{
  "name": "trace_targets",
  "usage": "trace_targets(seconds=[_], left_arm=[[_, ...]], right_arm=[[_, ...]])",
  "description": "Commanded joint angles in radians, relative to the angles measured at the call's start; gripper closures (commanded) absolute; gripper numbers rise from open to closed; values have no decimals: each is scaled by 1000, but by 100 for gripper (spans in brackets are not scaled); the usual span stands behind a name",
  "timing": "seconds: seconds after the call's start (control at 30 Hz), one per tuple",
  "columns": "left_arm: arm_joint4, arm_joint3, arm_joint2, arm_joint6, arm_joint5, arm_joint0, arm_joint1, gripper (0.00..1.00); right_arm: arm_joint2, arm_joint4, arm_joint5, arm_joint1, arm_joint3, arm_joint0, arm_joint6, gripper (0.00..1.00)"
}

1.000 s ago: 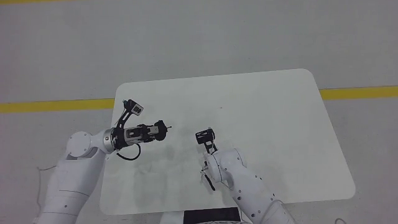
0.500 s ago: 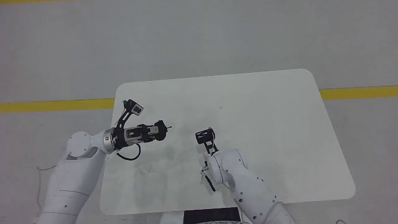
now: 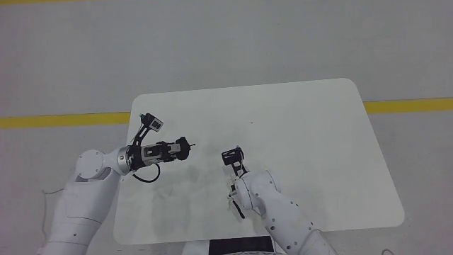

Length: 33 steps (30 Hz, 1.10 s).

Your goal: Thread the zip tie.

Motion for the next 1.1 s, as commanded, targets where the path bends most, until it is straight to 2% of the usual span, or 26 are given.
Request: trace_targets(seconds=[0.0, 0.3, 0.4, 0.43, 0.6, 0.9, 1.07], left_arm=[[0, 0, 0, 0, 0, 0, 0, 100], [0, 0, 0, 0, 0, 0, 0, 100], [0, 0, 0, 0, 0, 0, 0, 100], [0, 0, 0, 0, 0, 0, 0, 100], [0, 0, 0, 0, 0, 0, 0, 100], [0, 0, 0, 0, 0, 0, 0, 100], [0, 0, 0, 0, 0, 0, 0, 100]], right_arm=[[-2, 0, 0, 0, 5, 2, 1, 73], [-13, 0, 0, 0, 28, 17, 2, 84], [-13, 0, 0, -1, 30, 19, -1, 98], [-12, 0, 0, -1, 28, 18, -3, 100], [-7, 0, 0, 2, 9, 11, -9, 100], [0, 0, 0, 20, -71, -25, -12, 100], [-10, 0, 0, 25, -72, -26, 3, 100]])
